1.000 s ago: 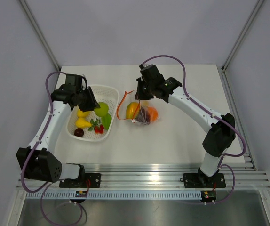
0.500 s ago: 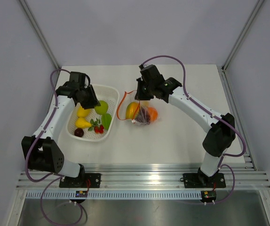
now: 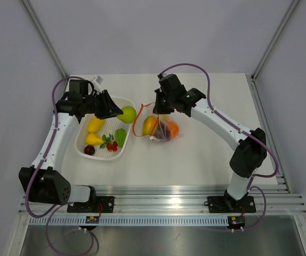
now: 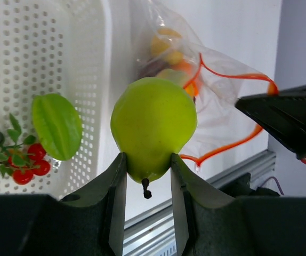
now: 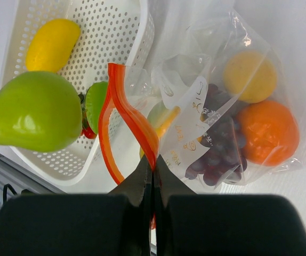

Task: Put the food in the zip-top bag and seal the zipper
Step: Place the fake fruit in the zipper food storage bag.

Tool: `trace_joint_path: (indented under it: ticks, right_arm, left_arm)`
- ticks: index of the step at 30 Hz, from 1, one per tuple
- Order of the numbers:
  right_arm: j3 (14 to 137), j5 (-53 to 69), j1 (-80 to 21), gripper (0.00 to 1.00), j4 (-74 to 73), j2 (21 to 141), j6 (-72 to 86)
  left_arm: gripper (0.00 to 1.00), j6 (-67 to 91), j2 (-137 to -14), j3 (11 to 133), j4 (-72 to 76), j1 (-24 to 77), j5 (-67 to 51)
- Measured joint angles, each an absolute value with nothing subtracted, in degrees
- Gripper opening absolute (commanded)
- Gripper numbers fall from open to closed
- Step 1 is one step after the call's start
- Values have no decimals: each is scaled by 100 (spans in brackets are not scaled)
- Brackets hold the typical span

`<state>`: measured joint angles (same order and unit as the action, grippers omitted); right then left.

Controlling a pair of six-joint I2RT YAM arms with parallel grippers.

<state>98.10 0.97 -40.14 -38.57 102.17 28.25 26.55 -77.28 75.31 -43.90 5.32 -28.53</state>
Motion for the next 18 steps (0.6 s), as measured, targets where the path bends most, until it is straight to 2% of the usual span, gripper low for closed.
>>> trace_joint_path:
  ticks: [7,18]
  right_arm:
    - [9810,97,-4014,0,-3859,10217,2825]
    - [9810,123,-4014,0,-3854,10210,2827]
  left_arm:
    - [0,2480,-7734,7540,-4414,714,-3920]
    - [0,2871,-8720,7550,-3684,1632,-4257]
